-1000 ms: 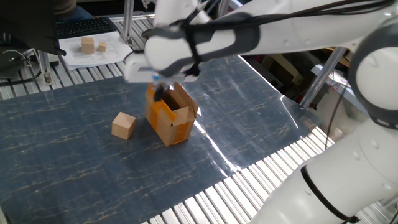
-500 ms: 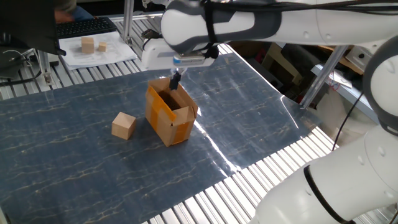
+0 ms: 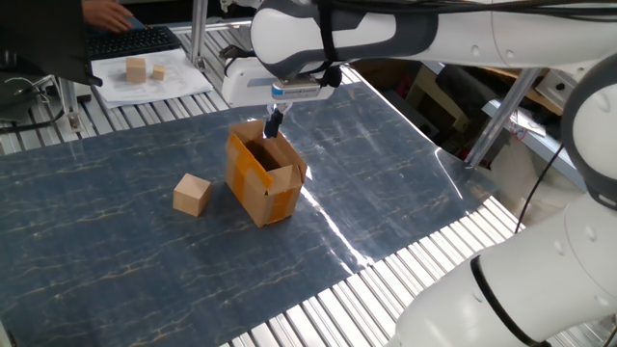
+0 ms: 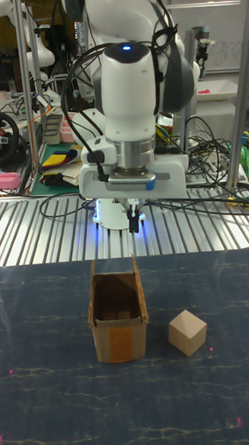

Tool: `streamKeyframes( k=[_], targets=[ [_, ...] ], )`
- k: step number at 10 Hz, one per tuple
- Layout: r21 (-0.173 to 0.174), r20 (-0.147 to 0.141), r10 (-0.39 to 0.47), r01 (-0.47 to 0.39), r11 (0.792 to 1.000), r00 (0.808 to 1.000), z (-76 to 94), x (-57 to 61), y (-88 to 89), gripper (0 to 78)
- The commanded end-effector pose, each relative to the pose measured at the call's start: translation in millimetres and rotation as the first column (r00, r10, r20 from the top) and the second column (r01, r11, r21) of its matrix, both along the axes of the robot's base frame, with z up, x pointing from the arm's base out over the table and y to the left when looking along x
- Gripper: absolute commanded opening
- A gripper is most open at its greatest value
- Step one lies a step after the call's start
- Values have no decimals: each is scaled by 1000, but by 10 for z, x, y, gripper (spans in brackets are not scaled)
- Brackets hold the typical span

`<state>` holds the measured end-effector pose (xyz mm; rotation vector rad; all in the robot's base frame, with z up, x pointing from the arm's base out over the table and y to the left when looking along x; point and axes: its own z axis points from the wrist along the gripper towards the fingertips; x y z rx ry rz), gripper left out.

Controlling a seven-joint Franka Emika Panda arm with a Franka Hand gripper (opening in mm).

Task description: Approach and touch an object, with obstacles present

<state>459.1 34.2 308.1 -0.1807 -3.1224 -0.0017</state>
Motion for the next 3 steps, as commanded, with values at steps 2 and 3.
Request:
streamKeyframes(
  k=[2, 3],
  targets=[
    [3, -6, -1, 1, 1000, 1000, 30, 36, -12, 0],
    [3, -8, -2, 2, 1000, 1000, 34, 43, -15, 0]
  ],
)
